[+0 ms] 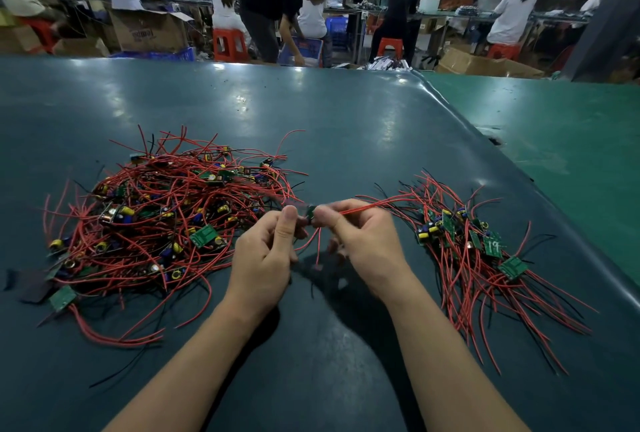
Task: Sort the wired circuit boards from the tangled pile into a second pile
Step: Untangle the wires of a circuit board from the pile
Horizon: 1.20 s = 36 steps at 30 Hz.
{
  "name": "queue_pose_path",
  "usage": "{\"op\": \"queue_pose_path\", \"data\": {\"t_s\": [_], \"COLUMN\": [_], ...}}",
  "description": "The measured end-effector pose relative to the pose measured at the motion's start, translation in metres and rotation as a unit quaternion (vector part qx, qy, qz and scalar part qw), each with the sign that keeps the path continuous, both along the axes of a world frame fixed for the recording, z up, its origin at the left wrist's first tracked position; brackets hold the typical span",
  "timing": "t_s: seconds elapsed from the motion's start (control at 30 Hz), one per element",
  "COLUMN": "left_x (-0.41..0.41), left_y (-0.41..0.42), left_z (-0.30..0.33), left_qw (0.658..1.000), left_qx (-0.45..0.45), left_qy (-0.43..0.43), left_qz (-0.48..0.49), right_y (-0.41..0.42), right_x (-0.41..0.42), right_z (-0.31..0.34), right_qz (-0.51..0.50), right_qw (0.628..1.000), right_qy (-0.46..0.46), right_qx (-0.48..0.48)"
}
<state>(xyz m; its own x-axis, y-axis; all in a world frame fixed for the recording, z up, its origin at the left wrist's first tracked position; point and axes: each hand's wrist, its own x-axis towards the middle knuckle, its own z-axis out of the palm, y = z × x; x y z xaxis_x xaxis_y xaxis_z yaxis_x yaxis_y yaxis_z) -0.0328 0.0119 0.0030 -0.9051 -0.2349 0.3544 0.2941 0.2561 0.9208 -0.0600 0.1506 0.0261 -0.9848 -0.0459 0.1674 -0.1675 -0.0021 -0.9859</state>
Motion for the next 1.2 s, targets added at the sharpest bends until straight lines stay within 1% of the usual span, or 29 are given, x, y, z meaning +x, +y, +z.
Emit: {"op": "queue_pose_path", "data": {"t_s": [0.07,0.1,0.17,0.2,0.27,0.3,0.33,0.4,0.47,0.5,0.6,0.77,0.8,0.87,0.93,0.97,1.0,1.07,1.13,1.2], "left_x": [-0.002,-0.003,-0.002,-0.001,-0.001,-0.001,-0.002,-0.003,-0.003,-0.003,-0.006,-0.005,-0.004,-0.002,0.000,0.002,0.003,0.004,0.003,0.003], "left_y": [-0.002,-0.003,-0.002,-0.001,-0.001,-0.001,-0.001,0.001,0.002,0.002,-0.001,0.001,0.002,0.001,0.000,0.000,-0.001,-0.003,-0.004,-0.006], "left_z": [-0.003,-0.003,-0.003,-0.003,-0.005,-0.006,-0.009,-0.012,-0.013,-0.012,-0.013,-0.011,-0.009,-0.006,-0.004,-0.002,0.000,0.001,0.001,0.001], "left_qw": [0.998,0.995,0.991,0.990,0.979,0.970,0.959,0.936,0.920,0.921,0.939,0.952,0.955,0.963,0.968,0.970,0.973,0.974,0.974,0.975], "left_qx": [-0.044,-0.069,-0.108,-0.128,-0.197,-0.241,-0.281,-0.350,-0.391,-0.389,-0.342,-0.302,-0.291,-0.268,-0.247,-0.237,-0.226,-0.211,-0.207,-0.198], "left_qy": [0.028,0.037,0.044,0.046,0.040,0.028,0.016,-0.008,-0.023,-0.022,-0.014,-0.037,-0.034,-0.009,0.024,0.039,0.052,0.075,0.086,0.090], "left_qz": [0.039,0.058,0.062,0.048,0.008,-0.008,-0.020,-0.029,-0.026,-0.022,0.012,0.038,0.037,0.038,0.032,0.028,0.026,0.030,0.042,0.056], "right_y": [0.004,0.008,0.016,0.019,0.022,0.022,0.021,0.014,0.007,0.005,0.001,0.002,0.002,0.000,-0.002,-0.004,-0.005,-0.006,-0.005,-0.004], "right_x": [-0.006,-0.009,-0.012,-0.012,-0.011,-0.012,-0.012,-0.012,-0.011,-0.010,-0.009,-0.012,-0.012,-0.011,-0.008,-0.007,-0.005,-0.003,-0.001,0.000], "right_z": [0.001,0.002,0.004,0.004,0.003,0.002,0.001,0.000,0.000,0.000,-0.001,-0.009,-0.011,-0.015,-0.021,-0.022,-0.022,-0.019,-0.016,-0.017], "right_qz": [-0.097,-0.154,-0.244,-0.265,-0.263,-0.253,-0.245,-0.236,-0.221,-0.212,-0.200,-0.178,-0.170,-0.141,-0.083,-0.062,-0.048,-0.018,0.027,0.051], "right_qw": [0.991,0.976,0.929,0.903,0.863,0.853,0.852,0.873,0.901,0.911,0.936,0.965,0.973,0.987,0.976,0.966,0.960,0.960,0.955,0.954], "right_qy": [-0.006,-0.003,-0.004,-0.022,-0.089,-0.120,-0.140,-0.140,-0.114,-0.102,-0.087,-0.109,-0.108,-0.071,-0.009,0.021,0.050,0.077,0.075,0.074], "right_qx": [-0.092,-0.150,-0.277,-0.337,-0.423,-0.441,-0.441,-0.402,-0.357,-0.338,-0.277,-0.161,-0.115,0.030,0.200,0.252,0.271,0.270,0.284,0.287]}}
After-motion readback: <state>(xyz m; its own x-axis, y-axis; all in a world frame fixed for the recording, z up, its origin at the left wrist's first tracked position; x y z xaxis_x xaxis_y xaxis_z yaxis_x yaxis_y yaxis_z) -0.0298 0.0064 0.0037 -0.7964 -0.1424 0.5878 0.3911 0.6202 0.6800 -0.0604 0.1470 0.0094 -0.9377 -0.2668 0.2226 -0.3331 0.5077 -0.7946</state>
